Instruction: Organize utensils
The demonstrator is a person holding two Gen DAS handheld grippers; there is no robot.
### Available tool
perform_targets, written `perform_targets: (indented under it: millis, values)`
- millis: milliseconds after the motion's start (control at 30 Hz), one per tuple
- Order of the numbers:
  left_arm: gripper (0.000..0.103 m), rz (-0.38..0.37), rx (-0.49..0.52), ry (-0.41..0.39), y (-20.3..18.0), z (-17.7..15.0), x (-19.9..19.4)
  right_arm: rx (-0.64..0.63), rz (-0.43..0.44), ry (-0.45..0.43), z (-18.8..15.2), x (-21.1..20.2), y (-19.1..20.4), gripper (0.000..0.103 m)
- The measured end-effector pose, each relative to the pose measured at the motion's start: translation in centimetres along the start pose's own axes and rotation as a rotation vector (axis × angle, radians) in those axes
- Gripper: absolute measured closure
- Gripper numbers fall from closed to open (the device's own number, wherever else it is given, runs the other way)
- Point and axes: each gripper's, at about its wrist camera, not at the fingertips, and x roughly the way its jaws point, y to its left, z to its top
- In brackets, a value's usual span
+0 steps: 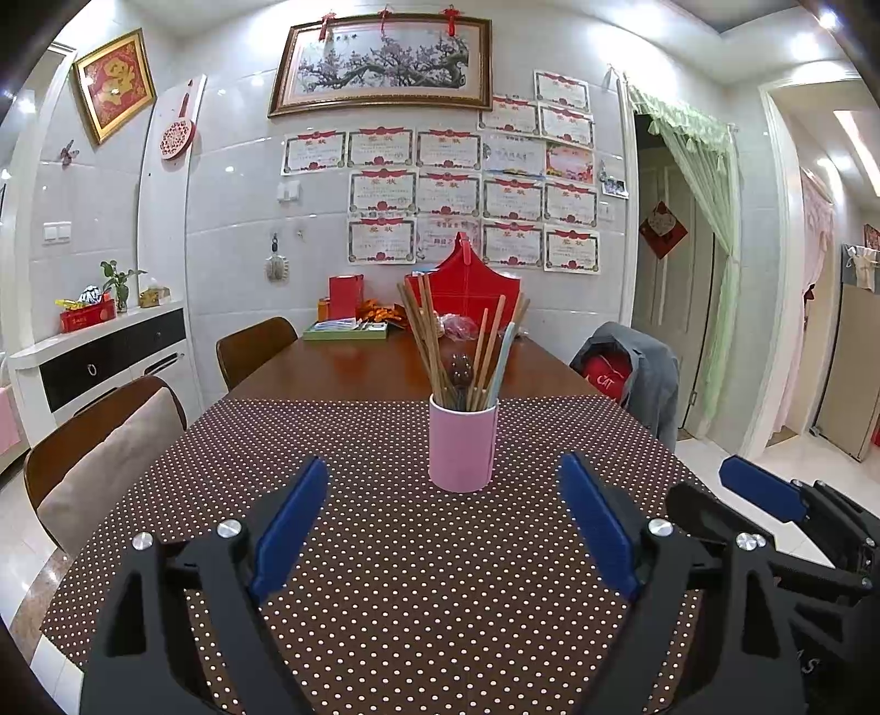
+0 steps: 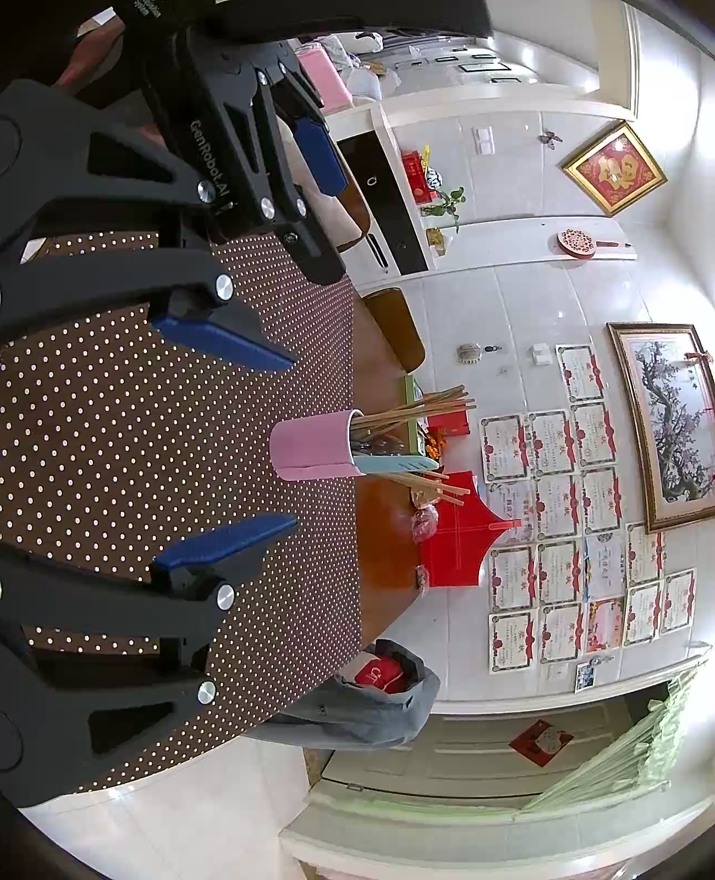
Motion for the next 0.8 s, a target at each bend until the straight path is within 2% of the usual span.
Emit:
perform_targets:
  millis: [800]
  values:
    - [0.015,-0.004,0.008,0.009,-0.38,-0.15,0.02,0.017,-0.006,-0.001,0.11,-0.23,-0.32,0.044]
